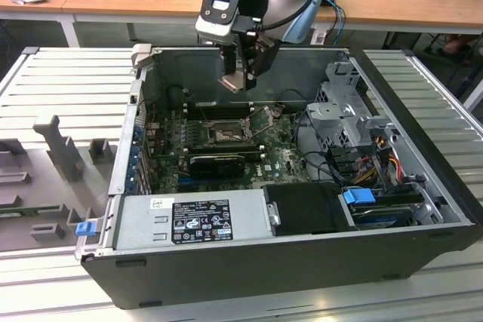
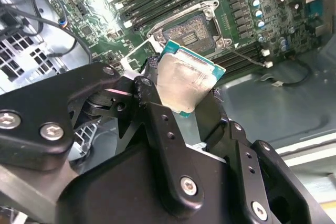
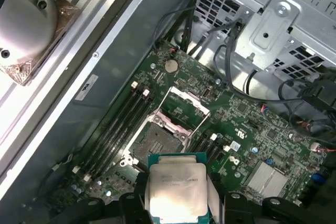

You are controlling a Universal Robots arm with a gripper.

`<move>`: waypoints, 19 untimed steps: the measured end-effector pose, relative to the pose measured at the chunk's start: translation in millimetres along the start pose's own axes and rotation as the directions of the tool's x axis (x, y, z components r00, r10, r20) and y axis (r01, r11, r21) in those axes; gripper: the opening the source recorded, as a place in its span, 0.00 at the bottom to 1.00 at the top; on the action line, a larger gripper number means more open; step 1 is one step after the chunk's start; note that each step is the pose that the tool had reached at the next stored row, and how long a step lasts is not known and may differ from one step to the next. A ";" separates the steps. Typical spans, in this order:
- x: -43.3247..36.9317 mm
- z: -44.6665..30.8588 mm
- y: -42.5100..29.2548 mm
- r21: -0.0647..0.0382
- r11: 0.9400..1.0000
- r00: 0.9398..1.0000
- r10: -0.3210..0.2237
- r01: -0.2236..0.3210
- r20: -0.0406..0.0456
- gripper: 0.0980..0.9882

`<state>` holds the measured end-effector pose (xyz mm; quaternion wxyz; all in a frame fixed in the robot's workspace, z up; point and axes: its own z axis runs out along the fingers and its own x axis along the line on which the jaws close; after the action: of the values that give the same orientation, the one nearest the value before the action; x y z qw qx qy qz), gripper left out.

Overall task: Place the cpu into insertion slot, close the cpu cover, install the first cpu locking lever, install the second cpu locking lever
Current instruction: 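Place the cpu into insertion slot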

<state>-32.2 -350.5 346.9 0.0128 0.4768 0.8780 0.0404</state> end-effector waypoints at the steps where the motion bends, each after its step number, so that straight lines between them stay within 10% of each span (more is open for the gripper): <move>1: 0.0 0.1 0.0 0.000 1.000 1.000 0.009 -0.009 0.001 0.48; 19: 0.5 1.4 0.2 -0.005 0.978 0.978 0.210 -0.210 0.017 0.48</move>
<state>-32.2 -349.9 345.5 0.0170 0.5671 0.8226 0.0388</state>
